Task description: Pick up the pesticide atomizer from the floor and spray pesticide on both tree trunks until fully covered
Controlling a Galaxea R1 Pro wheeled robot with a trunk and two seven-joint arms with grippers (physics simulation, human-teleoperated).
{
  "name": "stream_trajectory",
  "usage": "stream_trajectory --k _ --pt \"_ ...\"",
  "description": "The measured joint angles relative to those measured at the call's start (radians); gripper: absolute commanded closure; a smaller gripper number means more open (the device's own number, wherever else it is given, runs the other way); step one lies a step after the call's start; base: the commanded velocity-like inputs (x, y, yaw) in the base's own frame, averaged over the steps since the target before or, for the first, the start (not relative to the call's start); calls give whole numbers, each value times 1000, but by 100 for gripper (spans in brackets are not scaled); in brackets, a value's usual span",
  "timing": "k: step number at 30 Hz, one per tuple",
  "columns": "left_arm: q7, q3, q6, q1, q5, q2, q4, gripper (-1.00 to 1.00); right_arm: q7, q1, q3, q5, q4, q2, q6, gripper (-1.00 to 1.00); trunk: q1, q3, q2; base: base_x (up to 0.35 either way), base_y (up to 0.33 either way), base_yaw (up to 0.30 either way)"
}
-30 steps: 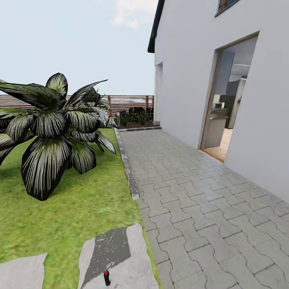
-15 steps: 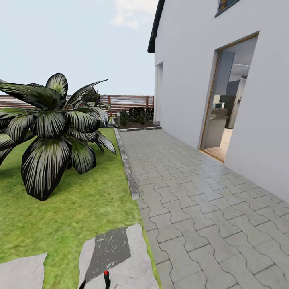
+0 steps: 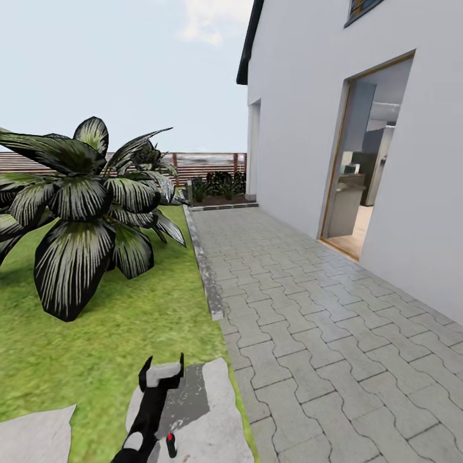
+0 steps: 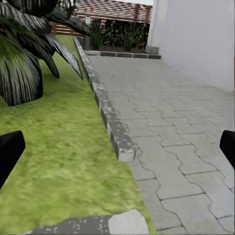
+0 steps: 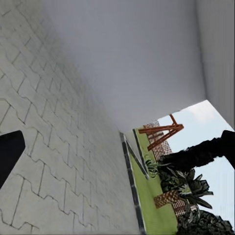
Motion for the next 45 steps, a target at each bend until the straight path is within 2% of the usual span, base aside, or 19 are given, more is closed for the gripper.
stream_trajectory --k 1,2,3,5,7,8,12,15,21,24,27,31,42,45 --pt "57 0 -13 -40 8 0 -14 -100 0 0 0 -6 0 -4 0 -100 0 0 0 0 0 0" --pt "91 0 -22 -43 11 -1 -29 -100 0 0 0 -8 0 -6 0 -100 0 0 0 0 0 0" --pt "215 -3 -48 -63 15 -18 -63 -100 0 0 0 -12 0 -8 0 -100 0 0 0 0 0 0" --pt "265 -7 -59 -71 17 -27 -34 -100 0 0 0 -14 0 -10 0 -100 0 0 0 0 0 0" --pt "289 -10 -65 -76 17 -34 6 -100 0 0 0 -15 -1 -15 -1 -100 0 0 0 0 0 0" --pt "303 -12 -68 -80 18 -37 29 -100 -29 0 0 -17 -4 -35 -19 -100 0 0 0 0 0 0" --pt "310 -13 -70 -81 15 -39 45 -100 -165 0 2 -17 -7 -49 -92 -100 11 -9 -21 0 0 0" --pt "311 -13 -69 -82 13 -42 58 -100 -204 0 2 -17 -8 -52 -111 -100 23 -19 -42 0 0 0" --pt "311 -15 -69 -82 6 -53 86 -100 -226 0 3 -19 -7 -54 -122 -100 46 -38 -84 0 0 0" --pt "309 -19 -69 -82 -13 -60 91 -100 -224 0 3 -19 -7 -54 -123 -100 57 -47 -105 0 0 0" --pt "306 -23 -70 -82 -50 -66 101 -100 -184 0 3 -18 -7 -55 -123 -100 69 -56 -126 0 0 0" --pt "305 -24 -70 -82 -66 -68 105 -100 -136 0 4 -16 -7 -59 -122 -100 84 -69 -154 0 0 0" --pt "306 -24 -72 -82 -73 -68 107 -100 -94 0 3 -16 -15 -59 -125 -100 126 -103 -231 0 0 0" --pt "306 -23 -73 -82 -73 -67 107 -100 -96 -2 4 -11 -102 -60 -135 -100 138 -113 -252 0 0 0"
